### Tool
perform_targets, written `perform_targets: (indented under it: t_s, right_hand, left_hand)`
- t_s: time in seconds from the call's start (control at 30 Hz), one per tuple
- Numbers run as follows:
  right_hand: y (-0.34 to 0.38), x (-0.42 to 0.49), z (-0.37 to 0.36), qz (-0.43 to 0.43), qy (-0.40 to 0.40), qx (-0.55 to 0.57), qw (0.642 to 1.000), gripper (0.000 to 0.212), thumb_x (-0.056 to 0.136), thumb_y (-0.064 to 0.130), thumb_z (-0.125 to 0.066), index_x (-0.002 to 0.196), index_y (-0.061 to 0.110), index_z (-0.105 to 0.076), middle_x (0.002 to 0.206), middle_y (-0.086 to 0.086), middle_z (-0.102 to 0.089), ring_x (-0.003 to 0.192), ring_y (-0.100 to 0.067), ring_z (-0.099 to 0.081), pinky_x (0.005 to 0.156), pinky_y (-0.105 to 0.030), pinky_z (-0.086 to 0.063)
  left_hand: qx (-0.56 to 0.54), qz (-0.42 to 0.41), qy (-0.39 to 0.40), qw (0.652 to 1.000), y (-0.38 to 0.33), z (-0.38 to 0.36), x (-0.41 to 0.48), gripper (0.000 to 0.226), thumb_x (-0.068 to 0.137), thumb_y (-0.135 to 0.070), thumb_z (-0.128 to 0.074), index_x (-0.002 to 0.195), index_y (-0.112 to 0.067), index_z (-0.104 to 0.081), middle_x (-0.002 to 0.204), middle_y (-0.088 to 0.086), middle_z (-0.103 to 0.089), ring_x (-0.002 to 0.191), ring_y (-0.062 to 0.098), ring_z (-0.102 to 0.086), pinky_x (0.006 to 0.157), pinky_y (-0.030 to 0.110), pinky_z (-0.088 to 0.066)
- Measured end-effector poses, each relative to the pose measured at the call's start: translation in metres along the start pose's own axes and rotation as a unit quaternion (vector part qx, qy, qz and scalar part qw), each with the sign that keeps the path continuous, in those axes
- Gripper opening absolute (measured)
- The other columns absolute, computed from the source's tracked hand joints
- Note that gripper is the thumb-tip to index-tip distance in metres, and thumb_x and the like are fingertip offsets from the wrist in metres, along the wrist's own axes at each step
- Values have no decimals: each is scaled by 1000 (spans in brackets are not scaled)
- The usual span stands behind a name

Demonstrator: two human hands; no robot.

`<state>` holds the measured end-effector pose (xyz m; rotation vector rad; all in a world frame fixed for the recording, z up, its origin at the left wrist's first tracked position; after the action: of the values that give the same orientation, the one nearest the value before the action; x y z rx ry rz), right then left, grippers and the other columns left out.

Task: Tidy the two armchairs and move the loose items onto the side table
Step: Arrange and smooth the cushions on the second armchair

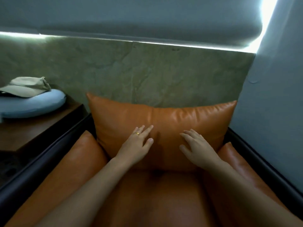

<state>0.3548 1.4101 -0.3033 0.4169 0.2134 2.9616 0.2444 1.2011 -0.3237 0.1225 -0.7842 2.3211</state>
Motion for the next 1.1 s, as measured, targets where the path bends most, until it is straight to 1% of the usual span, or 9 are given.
perform_targets:
  t_s: [0.27, 0.4, 0.5, 0.63, 0.8, 0.9, 1.0, 1.03, 1.1]
  right_hand:
    - [6, 145, -31, 53, -1, -40, 998, 56, 106, 39, -34, 158, 25, -23, 167, 5, -15, 155, -17, -3, 124, -44, -4]
    - [-24, 166, -47, 42, -9, -57, 997, 59, 102, 59, -23, 158, 40, -17, 167, 13, -13, 155, -13, -4, 124, -44, 0]
    - [-63, 171, -45, -9, -50, -76, 996, 58, 101, 61, -16, 156, 45, -18, 166, 12, -17, 155, -14, -7, 123, -45, 3]
    - [-122, 170, -27, -75, -75, -123, 987, 66, 92, 64, -6, 154, 47, -24, 164, 13, -23, 154, -17, -10, 121, -51, 3]
    - [-218, 146, 7, -199, -89, -74, 973, 55, 100, 59, -17, 154, 49, -19, 168, 12, -8, 155, -16, 1, 120, -59, 0]
    - [-265, 113, 12, -242, -69, -38, 967, 57, 100, 62, -16, 155, 49, -8, 167, 15, 7, 155, -20, 4, 120, -63, 1]
    - [-281, 88, 14, -260, -66, -8, 963, 64, 99, 65, -21, 158, 42, -9, 168, 9, 2, 155, -24, 1, 121, -63, -5]
    - [-276, 85, 16, -256, -86, -12, 963, 68, 98, 66, -21, 159, 37, -14, 169, 5, -3, 155, -24, 2, 121, -61, -6]
    - [-247, 85, 19, -205, -140, -32, 968, 72, 97, 66, -22, 158, 29, -24, 168, -1, -10, 155, -27, -1, 122, -58, -9]
  left_hand:
    - [109, -26, -34, 993, 12, -18, 96, 53, 107, -38, -25, 158, -36, -11, 168, -8, -7, 155, 15, 0, 122, 49, -13]
    - [201, -33, -17, 979, 19, -34, 137, 53, 103, -55, -21, 155, -47, -15, 167, -9, -10, 155, 17, 1, 119, 59, 1]
    - [218, -47, -17, 975, 40, -28, 152, 58, 96, -71, -17, 152, -55, -15, 167, -12, -9, 154, 14, 2, 121, 56, 5]
    - [231, -11, -49, 972, 80, 1, 163, 70, 87, -79, -9, 151, -54, -20, 167, -8, -13, 154, 15, -4, 122, 50, 3]
    - [280, 52, -76, 956, 121, 40, 162, 96, 71, -88, 15, 152, -52, -22, 165, -5, -23, 153, 19, -12, 122, 52, 2]
    - [287, 134, -98, 943, 154, 69, 147, 92, 73, -86, 9, 153, -51, -22, 166, -5, -20, 154, 20, -8, 121, 55, -1]
    - [276, 214, -94, 932, 174, 91, 124, 76, 86, -82, -4, 154, -51, -17, 168, -3, -8, 154, 24, 0, 117, 65, -5]
    - [305, 202, -107, 924, 170, 92, 117, 71, 90, -77, -7, 154, -49, -20, 168, 1, -10, 154, 29, -3, 114, 69, -8]
    - [374, 91, -128, 914, 140, 79, 107, 71, 94, -72, -5, 151, -44, -34, 164, 8, -23, 152, 35, -16, 107, 75, -17]
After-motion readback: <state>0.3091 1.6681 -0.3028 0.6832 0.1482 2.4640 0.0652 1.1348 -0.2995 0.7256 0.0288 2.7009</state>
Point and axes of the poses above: each hand's wrist, its own x-axis towards the middle knuckle, its own z-axis out of the back of the hand, y = z × x, the point moved 5 cm from there along x, towards the middle knuckle
